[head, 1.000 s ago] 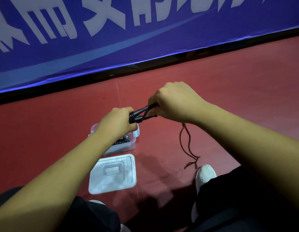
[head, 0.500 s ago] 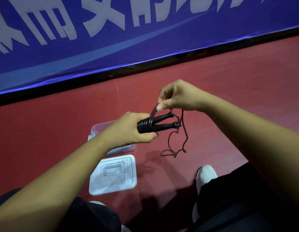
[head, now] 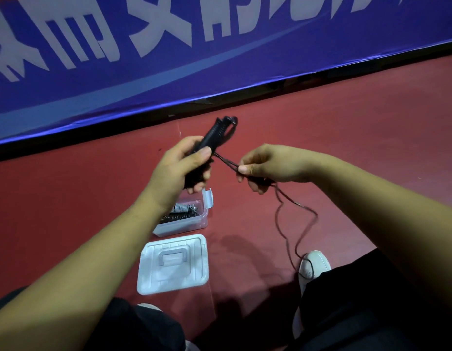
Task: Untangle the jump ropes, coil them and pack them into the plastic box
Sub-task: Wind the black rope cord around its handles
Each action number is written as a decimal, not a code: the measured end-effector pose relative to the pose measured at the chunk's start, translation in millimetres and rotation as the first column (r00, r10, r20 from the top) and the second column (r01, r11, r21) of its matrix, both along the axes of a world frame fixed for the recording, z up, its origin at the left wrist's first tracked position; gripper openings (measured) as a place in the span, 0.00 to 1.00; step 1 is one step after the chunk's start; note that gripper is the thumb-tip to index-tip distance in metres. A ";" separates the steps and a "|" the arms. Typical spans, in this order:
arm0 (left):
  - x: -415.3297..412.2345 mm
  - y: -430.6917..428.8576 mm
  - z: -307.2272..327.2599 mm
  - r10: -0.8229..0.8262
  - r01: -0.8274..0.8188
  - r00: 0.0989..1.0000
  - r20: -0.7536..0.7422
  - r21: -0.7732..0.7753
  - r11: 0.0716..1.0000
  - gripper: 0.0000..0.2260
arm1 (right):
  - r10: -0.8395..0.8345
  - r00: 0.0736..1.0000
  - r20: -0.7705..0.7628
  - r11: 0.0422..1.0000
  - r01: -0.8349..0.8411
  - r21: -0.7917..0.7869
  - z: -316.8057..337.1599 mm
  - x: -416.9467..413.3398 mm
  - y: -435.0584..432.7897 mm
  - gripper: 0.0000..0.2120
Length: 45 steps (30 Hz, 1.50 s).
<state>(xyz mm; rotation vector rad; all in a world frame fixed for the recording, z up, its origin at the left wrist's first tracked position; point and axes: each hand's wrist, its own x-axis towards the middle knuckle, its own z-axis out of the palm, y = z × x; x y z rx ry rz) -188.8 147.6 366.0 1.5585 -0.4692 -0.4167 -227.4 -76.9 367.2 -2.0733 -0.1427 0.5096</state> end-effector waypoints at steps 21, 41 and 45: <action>28.0 13.5 -18.0 0.161 -0.499 0.825 0.542 0.564 0.658 0.15 | 0.136 0.914 0.382 0.900 0.047 -0.433 21.0 -1.8 22.5 0.08; -7.0 -8.8 -29.3 -0.449 0.252 0.891 0.070 0.746 0.616 0.10 | 0.091 0.819 0.567 0.880 0.200 -0.431 27.2 3.3 0.9 0.07; -6.5 -2.6 -20.4 -0.533 0.320 0.832 0.151 0.655 0.685 0.05 | 0.066 0.873 0.483 0.894 0.163 -0.417 17.2 8.6 -4.4 0.09</action>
